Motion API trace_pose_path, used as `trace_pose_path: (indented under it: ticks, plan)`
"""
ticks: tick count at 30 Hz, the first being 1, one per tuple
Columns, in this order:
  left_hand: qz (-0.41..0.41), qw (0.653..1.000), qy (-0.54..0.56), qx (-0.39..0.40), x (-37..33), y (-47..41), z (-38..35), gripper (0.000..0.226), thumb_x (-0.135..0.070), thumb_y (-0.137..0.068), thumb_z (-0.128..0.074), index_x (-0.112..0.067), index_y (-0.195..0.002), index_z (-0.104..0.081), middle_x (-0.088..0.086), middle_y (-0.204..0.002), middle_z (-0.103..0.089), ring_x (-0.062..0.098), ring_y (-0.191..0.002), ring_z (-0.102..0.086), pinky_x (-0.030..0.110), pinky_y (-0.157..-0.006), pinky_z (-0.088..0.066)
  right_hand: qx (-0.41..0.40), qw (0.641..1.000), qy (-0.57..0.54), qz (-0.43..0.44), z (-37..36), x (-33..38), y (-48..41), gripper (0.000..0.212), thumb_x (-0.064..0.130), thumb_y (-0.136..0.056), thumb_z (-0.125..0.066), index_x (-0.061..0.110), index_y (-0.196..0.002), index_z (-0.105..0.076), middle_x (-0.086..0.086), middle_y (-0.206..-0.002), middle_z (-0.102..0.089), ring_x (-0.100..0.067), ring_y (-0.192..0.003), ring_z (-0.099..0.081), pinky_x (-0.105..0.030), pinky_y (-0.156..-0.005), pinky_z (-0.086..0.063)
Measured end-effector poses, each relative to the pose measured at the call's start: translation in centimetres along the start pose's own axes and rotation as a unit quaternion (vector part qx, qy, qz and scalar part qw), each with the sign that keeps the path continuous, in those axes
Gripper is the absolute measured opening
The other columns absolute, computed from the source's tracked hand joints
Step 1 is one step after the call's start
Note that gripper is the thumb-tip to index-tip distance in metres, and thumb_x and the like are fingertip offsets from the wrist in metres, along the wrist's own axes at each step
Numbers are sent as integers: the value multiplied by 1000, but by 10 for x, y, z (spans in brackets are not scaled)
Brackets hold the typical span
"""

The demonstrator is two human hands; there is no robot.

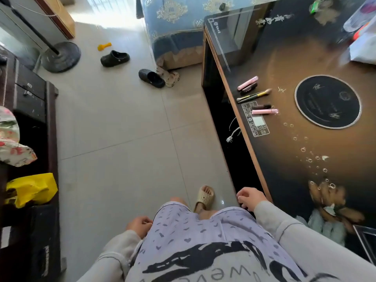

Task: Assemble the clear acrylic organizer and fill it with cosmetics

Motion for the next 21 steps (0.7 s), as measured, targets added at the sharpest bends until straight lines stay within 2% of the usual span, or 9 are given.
trace_pose_path:
  ticks: [3,5,7,9,11,14,16,18,21]
  plan:
    - [-10,1000,-13,-4,-34,-7,15,19,-8,-88,-52,-16,-70,-54,7,-84,-58,19,-85,-50,21,-76,-35,-16,999,-38,7,27,21,-13,12,5,-87,-49,14,-85,-57,-8,-85,-59,-20,-65,-53,-13,-52,-38]
    - [-22,1000,-18,-7,-60,-14,27,28,-6,-87,-52,-19,-62,-53,7,-74,-58,20,-81,-51,20,-73,-35,-25,998,-66,0,42,28,-21,13,6,-86,-49,16,-84,-57,-7,-85,-61,-21,-71,-56,-18,-58,-42]
    - [-37,998,-46,-8,-87,-22,41,26,-4,-87,-50,-19,-66,-54,8,-77,-59,20,-72,-52,20,-69,-36,-32,995,-94,-14,51,31,-27,14,6,-85,-49,16,-84,-58,-8,-84,-62,-22,-74,-56,-21,-62,-43]
    - [-59,995,-80,-3,-118,-32,54,22,-2,-88,-47,-17,-72,-52,11,-85,-57,18,-58,-49,22,-60,-36,-39,990,-131,-34,56,32,-32,15,4,-86,-48,15,-84,-59,-9,-84,-61,-22,-75,-56,-23,-65,-45]
    - [-84,990,-113,-2,-150,-43,65,20,-1,-88,-46,-15,-75,-51,12,-88,-55,12,-53,-47,19,-50,-33,-46,986,-153,-53,56,32,-36,17,3,-86,-47,9,-90,-63,-8,-80,-61,-22,-72,-56,-26,-68,-48]
    - [-120,981,-148,18,-201,-60,78,13,-1,-89,-45,-10,-85,-53,11,-86,-55,11,-53,-47,16,-45,-34,-55,978,-185,-75,53,33,-41,23,1,-87,-46,0,-101,-64,-5,-72,-57,-17,-60,-52,-16,-53,-39]
    - [-145,975,-165,30,-237,-71,86,12,1,-89,-44,-8,-88,-52,8,-77,-54,12,-52,-46,10,-35,-37,-68,969,-217,-98,56,34,-44,22,0,-88,-46,0,-98,-65,-10,-81,-57,-18,-60,-51,-13,-48,-39]
    - [-167,966,-192,34,-272,-80,96,12,3,-89,-44,-7,-88,-52,6,-71,-52,12,-52,-46,4,-29,-31,-90,955,-250,-131,58,32,-47,18,-2,-87,-46,4,-88,-62,-12,-84,-57,-15,-54,-47,-11,-44,-38]
    - [-203,947,-244,57,-325,-91,108,14,0,-88,-46,-10,-91,-56,9,-80,-57,19,-59,-51,15,-42,-37,-111,932,-291,-186,53,28,-47,16,-3,-86,-46,5,-80,-57,-13,-80,-58,-14,-49,-44,-12,-39,-36]
Point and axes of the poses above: each hand's wrist, its own y-axis away from the middle knuckle, its own z-axis out of the back of the hand, x = y × z, the point moved 6 cm from there along -y, towards the middle knuckle
